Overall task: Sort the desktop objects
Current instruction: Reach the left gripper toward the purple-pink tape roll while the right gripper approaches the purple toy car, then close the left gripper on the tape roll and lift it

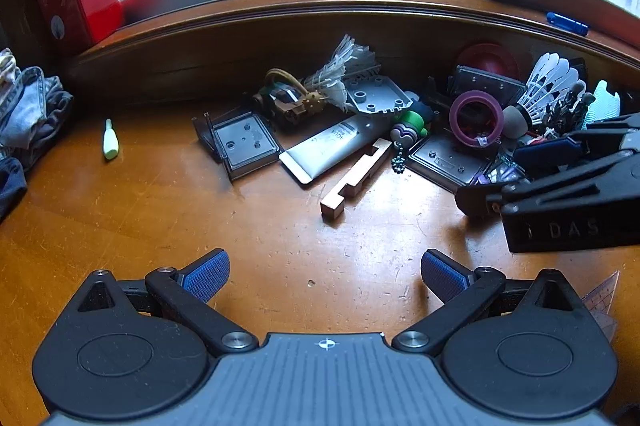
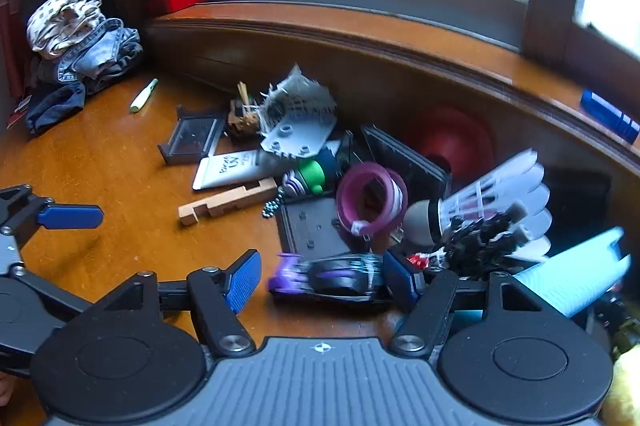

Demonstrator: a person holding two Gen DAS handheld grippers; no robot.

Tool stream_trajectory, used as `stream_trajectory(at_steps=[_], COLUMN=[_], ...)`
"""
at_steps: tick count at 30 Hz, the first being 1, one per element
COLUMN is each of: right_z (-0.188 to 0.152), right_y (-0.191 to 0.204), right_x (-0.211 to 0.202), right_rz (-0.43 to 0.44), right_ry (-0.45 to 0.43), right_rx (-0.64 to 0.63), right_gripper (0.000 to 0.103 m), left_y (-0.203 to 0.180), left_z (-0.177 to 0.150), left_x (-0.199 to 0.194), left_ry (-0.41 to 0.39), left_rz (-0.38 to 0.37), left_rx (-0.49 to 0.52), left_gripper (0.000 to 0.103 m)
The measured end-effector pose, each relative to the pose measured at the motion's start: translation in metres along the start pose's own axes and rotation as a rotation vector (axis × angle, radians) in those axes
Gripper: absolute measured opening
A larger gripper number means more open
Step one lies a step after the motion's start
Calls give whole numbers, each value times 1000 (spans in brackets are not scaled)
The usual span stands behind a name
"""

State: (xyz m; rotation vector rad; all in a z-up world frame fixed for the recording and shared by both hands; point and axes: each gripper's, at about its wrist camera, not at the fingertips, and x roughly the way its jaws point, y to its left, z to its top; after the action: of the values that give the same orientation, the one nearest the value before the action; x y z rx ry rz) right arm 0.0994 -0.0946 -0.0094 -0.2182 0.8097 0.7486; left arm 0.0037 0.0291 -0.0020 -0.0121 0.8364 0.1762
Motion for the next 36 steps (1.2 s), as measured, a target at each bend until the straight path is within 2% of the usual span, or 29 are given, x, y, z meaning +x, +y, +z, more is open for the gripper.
stream_trajectory(at_steps=[2,7,9,12,17,21,23,27,36], right_z=[-3,-16,-24,-37,-56,-66,-70,-79,-87], right_y=[0,-5,-9,-15,-27,-30,-32,-35,-41], right_x=[-2,-17,-25,-39,-61,-72,-76,-86,-91], right_rz=[7,6,10,-3,-39,-55,-50,-46,-68], right_ry=[2,15,24,34,44,43,46,63,51], right_rx=[-12,-10,-5,4,41,72,93,139,205], right_gripper=[69,68,69,69,69,69,70,71,72], left_y=[-1,-18,-26,-33,-46,-61,-66,-69,-71], left_z=[1,0,-3,-3,9,19,27,43,55], left_x=[-2,-14,-19,-23,-11,14,22,37,58], left_ry=[-17,-71,-99,-92,-123,-173,-188,-200,-197], left_rz=[-28,-86,-138,-180,-180,-185,-210,-283,-384], left_rx=[21,186,231,277,297,327,322,299,265], left_gripper=[103,103,103,103,103,100,98,84,80])
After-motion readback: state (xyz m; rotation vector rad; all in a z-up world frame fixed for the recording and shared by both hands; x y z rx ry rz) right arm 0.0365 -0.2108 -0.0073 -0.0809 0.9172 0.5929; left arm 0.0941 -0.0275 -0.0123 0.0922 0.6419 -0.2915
